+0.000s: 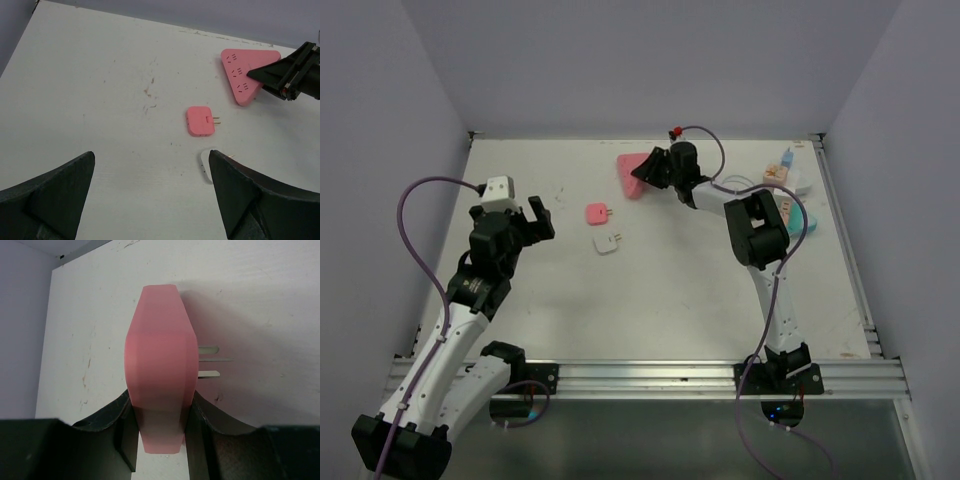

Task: Pull the plug off the socket

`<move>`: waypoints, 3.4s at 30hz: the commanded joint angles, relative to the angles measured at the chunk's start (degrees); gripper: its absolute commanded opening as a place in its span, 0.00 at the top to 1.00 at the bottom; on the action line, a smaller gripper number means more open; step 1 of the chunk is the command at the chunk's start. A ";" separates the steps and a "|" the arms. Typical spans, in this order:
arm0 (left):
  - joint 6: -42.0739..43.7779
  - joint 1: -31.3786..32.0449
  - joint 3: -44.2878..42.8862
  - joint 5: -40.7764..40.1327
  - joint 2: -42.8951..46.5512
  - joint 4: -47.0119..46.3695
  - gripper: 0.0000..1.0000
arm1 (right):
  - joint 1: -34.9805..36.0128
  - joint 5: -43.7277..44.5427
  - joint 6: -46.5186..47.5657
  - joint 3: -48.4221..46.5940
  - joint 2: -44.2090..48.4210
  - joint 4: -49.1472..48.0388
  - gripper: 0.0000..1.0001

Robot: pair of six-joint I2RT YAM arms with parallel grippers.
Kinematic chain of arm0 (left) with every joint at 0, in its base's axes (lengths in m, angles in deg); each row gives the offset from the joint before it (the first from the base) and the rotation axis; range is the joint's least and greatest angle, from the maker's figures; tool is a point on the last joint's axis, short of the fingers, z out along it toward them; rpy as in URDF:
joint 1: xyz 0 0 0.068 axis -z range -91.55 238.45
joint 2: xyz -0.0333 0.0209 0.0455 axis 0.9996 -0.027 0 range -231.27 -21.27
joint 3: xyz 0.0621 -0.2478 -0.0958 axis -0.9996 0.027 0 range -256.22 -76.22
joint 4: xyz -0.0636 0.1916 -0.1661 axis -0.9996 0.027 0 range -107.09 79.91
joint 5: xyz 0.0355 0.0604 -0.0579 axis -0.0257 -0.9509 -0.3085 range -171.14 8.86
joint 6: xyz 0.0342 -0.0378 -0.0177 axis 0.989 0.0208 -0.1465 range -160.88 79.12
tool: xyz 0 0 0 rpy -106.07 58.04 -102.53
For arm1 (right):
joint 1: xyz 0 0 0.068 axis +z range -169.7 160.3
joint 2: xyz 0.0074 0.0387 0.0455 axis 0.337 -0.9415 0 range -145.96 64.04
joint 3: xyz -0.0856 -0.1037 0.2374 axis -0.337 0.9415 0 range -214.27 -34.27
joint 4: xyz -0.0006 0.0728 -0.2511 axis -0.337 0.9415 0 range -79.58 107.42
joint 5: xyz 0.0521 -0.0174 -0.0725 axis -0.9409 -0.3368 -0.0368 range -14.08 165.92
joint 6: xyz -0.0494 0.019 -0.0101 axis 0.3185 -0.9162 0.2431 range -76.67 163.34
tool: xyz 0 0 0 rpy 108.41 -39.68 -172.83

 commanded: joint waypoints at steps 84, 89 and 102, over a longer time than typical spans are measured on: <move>1.58 -0.15 0.65 -0.38 3.62 -1.87 0.01 | -53.06 -0.50 -16.08 66.79 46.37 -16.22 0.22; 1.58 -0.15 0.56 -0.38 3.62 -1.78 0.02 | -53.06 -3.40 -17.14 67.84 43.56 -21.05 0.23; 1.67 -0.15 0.65 -0.21 3.18 -1.87 0.01 | -53.06 -4.54 -17.75 67.93 36.10 -28.08 0.26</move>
